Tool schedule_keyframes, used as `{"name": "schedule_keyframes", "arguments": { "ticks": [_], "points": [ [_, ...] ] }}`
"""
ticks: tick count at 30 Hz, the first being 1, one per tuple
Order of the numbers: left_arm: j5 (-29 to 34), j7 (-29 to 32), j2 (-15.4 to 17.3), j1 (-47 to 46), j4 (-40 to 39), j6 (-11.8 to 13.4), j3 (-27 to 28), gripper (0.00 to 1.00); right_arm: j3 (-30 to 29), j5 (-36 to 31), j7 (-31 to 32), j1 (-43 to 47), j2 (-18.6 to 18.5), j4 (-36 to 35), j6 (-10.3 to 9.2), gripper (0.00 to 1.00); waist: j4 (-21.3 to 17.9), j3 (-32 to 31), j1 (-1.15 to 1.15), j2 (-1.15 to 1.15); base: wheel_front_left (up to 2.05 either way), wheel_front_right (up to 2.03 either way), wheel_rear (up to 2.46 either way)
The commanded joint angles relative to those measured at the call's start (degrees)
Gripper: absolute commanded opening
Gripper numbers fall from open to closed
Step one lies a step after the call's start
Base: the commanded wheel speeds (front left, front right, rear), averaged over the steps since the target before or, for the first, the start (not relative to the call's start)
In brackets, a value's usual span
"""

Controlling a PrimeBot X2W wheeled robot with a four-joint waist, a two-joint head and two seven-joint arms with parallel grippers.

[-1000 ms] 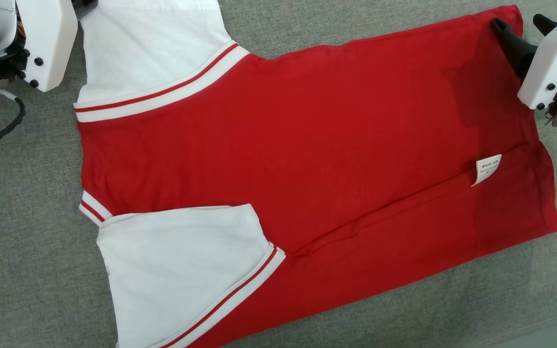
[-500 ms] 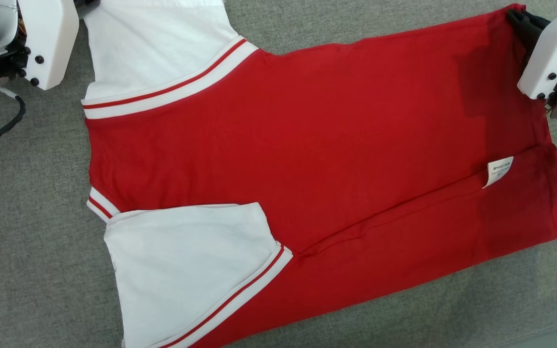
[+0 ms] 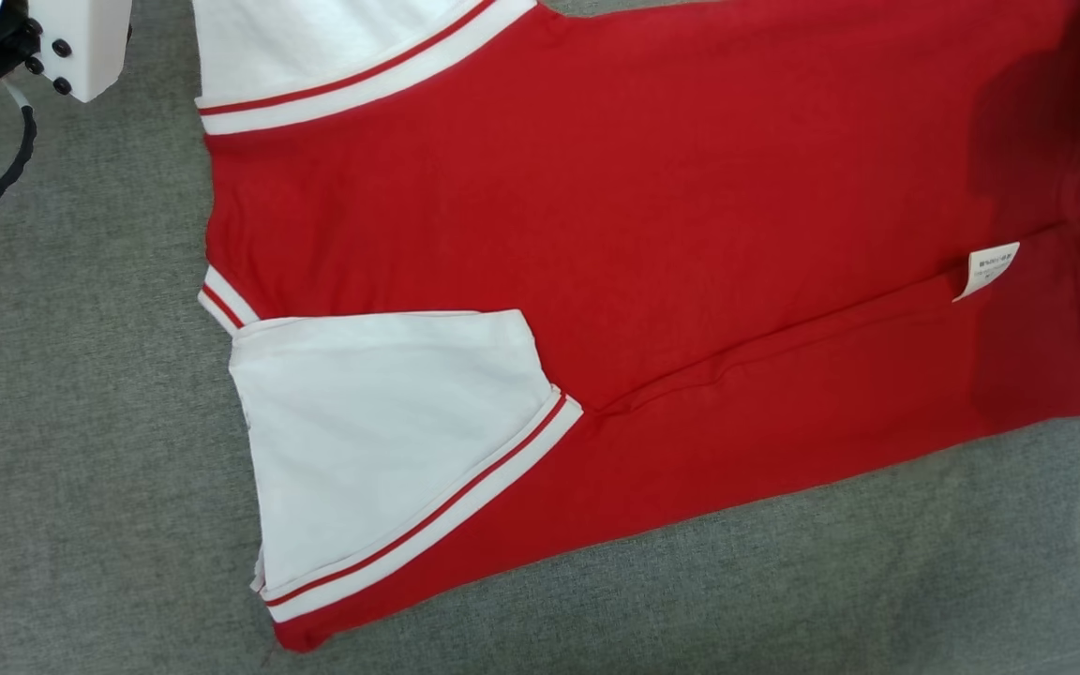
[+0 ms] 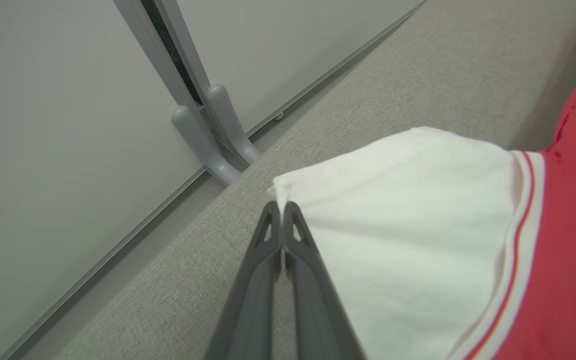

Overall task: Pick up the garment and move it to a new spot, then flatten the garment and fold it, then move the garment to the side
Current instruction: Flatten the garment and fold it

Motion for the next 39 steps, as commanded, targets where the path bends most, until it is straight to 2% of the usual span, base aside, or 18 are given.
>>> {"name": "schedule_keyframes", "arguments": {
  "ticks": [1, 7, 11, 17, 26, 39],
  "points": [
    [-0.2, -0.6, 0.2, -0.6, 0.2, 0.1, -0.2, 0.00, -0.2, 0.9, -0.6, 0.1, -0.5, -0.3, -0.11, 0.00, 0.6, -0.5, 0.00, 0.00, 0.00, 0.00, 0.00],
    [-2.9, -4.1, 2.2, 2.8, -4.0, 0.1, -1.2, 0.00, 0.9, 8.5, 2.1, 5.1, -4.1, -3.7, -0.11, 0.00, 2.7, -2.7, 0.00, 0.00, 0.00, 0.00, 0.00],
    [-3.4, -5.4, 5.8, 5.6, -9.6, 0.1, -1.6, 0.00, 0.3, 12.0, 5.1, 9.9, -7.6, -7.4, -0.11, 0.00, 3.8, -4.0, 0.00, 0.00, 0.00, 0.00, 0.00],
    [-4.5, -7.4, 11.8, 11.7, -20.4, 0.1, -1.7, 0.00, -4.2, 14.5, 8.7, 17.2, -11.2, -12.1, -0.11, 0.00, 6.6, -5.5, 0.00, 0.00, 0.00, 0.00, 0.00],
    [-5.1, -6.5, 15.7, 20.9, -33.6, 3.0, -1.9, 0.00, -9.4, 15.3, 13.4, 27.3, -13.3, -17.9, -0.11, 0.00, 9.2, -5.9, 0.00, 0.00, 0.00, 0.00, 0.00],
    [-2.6, -2.3, 17.6, 32.3, -43.4, 5.4, -1.9, 0.00, -13.1, 14.8, 15.1, 34.8, -13.0, -22.6, -0.12, 0.00, 9.9, -5.5, 0.00, 0.00, 0.00, 0.00, 0.00]
  ]
}}
